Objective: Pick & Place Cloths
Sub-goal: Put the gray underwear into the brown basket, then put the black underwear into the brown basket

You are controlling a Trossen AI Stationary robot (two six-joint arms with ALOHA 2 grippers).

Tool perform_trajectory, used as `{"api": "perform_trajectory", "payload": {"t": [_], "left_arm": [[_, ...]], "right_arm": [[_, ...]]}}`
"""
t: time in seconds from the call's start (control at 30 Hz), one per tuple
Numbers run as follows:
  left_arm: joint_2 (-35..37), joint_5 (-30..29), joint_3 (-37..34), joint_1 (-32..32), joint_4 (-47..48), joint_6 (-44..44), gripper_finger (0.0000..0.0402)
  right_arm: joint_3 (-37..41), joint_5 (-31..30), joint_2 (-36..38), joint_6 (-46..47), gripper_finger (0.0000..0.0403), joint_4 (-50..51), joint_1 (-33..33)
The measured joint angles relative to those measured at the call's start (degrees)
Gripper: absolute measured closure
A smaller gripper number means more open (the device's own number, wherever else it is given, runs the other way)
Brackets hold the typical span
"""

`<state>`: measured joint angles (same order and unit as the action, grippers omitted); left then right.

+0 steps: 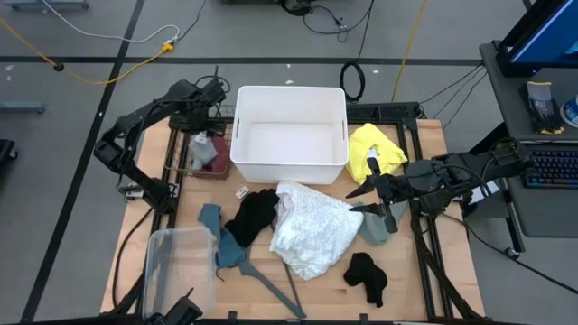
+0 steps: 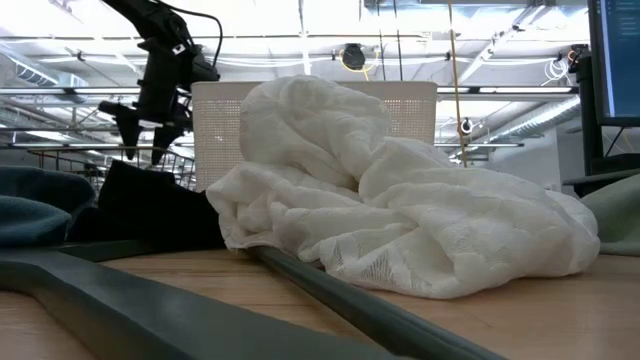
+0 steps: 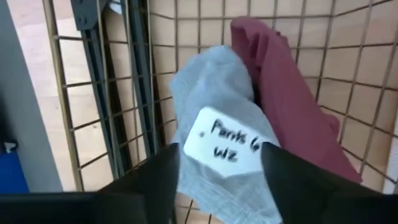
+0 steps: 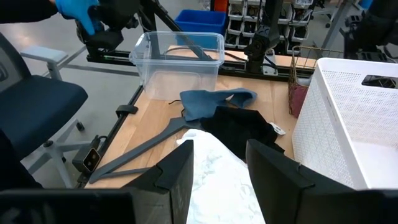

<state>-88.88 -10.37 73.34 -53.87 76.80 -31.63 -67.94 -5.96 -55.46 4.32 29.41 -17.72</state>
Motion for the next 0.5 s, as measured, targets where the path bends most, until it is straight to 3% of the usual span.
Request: {"api": "perform_trajectory", "payload": {"t": [0.23, 0.5], "left_arm": [[1.94, 2.36, 1.02, 0.00, 5.33, 0.53, 0.0093], [11.20, 4.19, 7.57, 2.73, 5.54, -0.18, 0.0069]], "right_arm": [[0.00, 0.00, 0.00, 0.02, 0.0261, 0.00, 0.00], [0.00, 0.02, -0.02, 0.00, 0.0261, 0.00, 0.00]]}}
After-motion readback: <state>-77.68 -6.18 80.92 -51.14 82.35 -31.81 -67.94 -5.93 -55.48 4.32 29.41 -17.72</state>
